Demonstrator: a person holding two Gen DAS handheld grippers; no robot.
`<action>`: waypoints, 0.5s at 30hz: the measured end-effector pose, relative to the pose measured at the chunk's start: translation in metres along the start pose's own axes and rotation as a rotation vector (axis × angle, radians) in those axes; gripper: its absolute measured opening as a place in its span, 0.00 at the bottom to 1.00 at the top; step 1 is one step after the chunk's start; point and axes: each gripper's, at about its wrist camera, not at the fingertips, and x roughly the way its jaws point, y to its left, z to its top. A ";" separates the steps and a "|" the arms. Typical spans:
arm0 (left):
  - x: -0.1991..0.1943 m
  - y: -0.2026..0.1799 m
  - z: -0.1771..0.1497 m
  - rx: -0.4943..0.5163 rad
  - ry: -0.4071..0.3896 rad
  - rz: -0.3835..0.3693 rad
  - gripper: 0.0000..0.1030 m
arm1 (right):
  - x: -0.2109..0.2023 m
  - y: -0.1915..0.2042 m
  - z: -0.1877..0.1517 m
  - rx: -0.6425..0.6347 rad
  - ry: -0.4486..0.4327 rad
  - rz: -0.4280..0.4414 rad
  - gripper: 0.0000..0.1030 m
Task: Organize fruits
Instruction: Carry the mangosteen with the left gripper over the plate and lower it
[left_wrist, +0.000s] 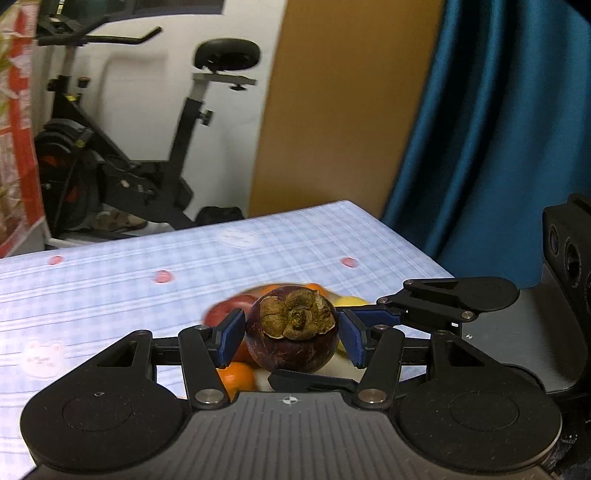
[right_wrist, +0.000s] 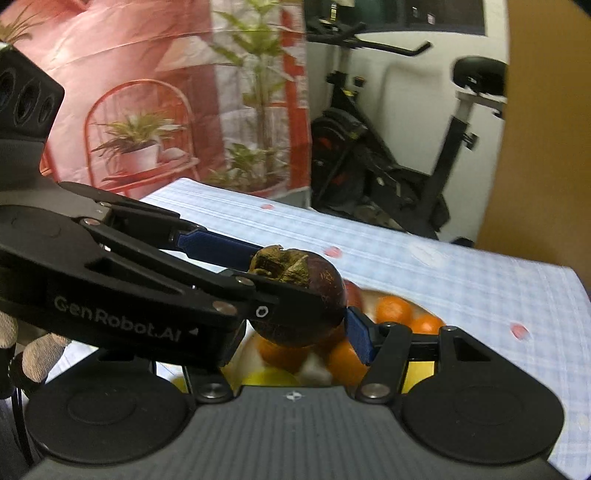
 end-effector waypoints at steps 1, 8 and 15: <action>0.006 -0.001 0.001 0.006 0.008 -0.006 0.57 | -0.002 -0.004 -0.003 0.007 0.002 -0.005 0.59; 0.026 -0.013 -0.009 0.024 0.063 -0.038 0.57 | -0.010 -0.025 -0.022 0.056 0.032 -0.019 0.59; 0.037 -0.016 -0.018 0.027 0.098 -0.036 0.55 | 0.000 -0.028 -0.033 0.084 0.074 -0.016 0.59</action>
